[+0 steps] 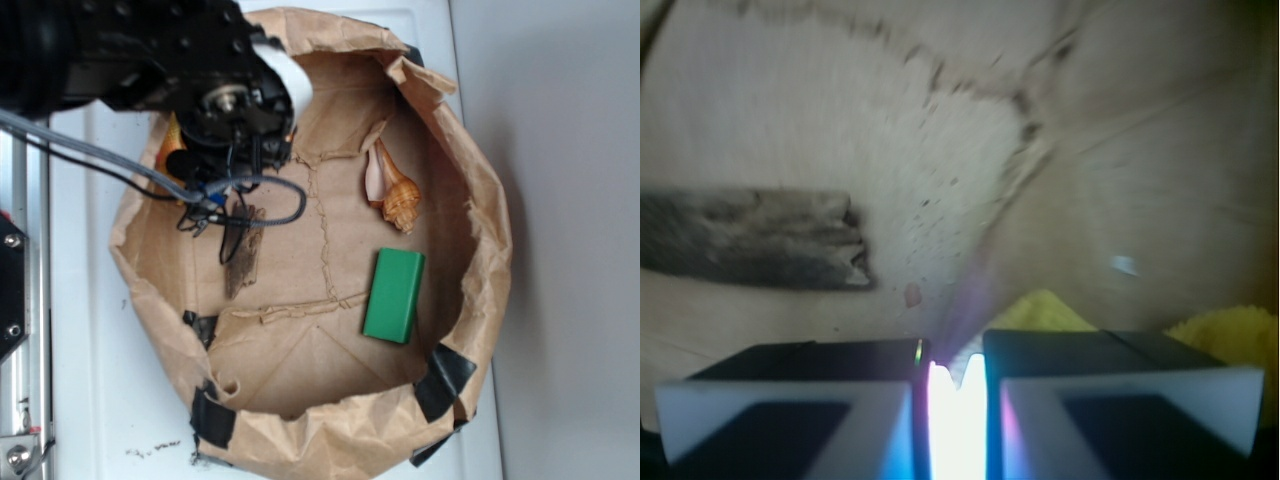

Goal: Grab the yellow cloth.

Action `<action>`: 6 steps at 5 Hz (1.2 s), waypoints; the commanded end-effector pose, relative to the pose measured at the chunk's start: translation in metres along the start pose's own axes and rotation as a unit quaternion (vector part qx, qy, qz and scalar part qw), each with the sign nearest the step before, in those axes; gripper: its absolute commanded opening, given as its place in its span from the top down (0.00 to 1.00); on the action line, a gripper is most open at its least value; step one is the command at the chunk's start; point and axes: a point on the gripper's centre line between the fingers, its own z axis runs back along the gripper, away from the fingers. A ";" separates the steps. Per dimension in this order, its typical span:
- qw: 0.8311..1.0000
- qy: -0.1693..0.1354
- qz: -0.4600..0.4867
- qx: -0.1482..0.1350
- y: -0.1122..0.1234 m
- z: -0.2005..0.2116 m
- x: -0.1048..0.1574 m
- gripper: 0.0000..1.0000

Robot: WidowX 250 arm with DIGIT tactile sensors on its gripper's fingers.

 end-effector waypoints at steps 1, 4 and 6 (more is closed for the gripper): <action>0.997 -0.054 0.032 -0.035 -0.009 0.076 0.008 1.00; 0.997 -0.051 0.043 -0.036 -0.034 0.107 0.009 1.00; 0.991 -0.062 0.114 -0.014 -0.052 0.139 0.014 1.00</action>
